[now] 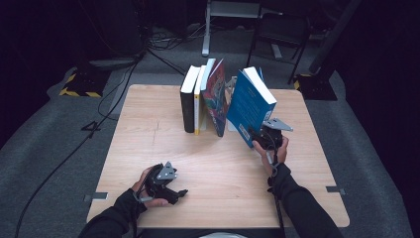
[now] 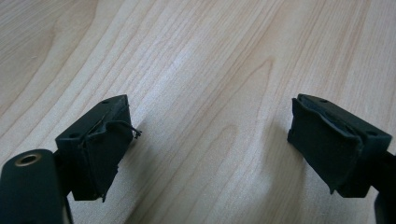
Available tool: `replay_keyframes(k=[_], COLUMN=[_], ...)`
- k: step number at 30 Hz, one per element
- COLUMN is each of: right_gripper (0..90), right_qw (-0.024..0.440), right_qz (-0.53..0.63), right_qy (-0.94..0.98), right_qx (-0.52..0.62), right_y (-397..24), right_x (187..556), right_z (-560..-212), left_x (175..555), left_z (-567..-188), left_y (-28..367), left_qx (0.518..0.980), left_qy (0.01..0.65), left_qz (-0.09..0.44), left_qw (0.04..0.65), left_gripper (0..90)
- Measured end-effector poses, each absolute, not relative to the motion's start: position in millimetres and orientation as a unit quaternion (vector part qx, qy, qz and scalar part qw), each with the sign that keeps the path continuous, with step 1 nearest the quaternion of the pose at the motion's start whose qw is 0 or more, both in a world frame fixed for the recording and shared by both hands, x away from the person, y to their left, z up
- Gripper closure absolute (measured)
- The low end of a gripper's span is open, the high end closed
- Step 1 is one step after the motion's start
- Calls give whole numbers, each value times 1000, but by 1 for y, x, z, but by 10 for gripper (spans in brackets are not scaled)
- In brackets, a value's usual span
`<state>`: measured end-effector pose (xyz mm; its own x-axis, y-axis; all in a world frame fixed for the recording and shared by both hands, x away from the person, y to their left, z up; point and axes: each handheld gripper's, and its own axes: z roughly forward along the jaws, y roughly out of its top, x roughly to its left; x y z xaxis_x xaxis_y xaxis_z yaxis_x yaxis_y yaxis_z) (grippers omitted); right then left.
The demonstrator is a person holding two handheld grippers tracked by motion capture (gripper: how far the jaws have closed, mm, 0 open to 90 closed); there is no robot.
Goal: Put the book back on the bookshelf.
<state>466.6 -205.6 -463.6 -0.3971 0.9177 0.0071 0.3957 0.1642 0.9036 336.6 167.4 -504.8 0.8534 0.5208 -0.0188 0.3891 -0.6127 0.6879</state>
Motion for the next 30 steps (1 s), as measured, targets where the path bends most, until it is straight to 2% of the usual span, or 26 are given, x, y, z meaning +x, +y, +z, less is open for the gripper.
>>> replay_keyframes(k=[7, 16, 30], right_gripper=[597, 599, 598], right_qw=[301, 318, 331], right_qz=[443, 436, 439], right_qy=[693, 682, 665], right_qx=[483, 493, 506], right_y=[-198, -199, -184], right_x=[468, 445, 461], right_z=[-463, -464, -465], left_x=[336, 335, 336], left_z=[-505, -505, -505], left_y=[167, 168, 167], left_qx=[893, 893, 894], left_qy=[256, 255, 252], left_qz=[94, 95, 90], left_qw=[359, 358, 359], left_gripper=[139, 143, 137])
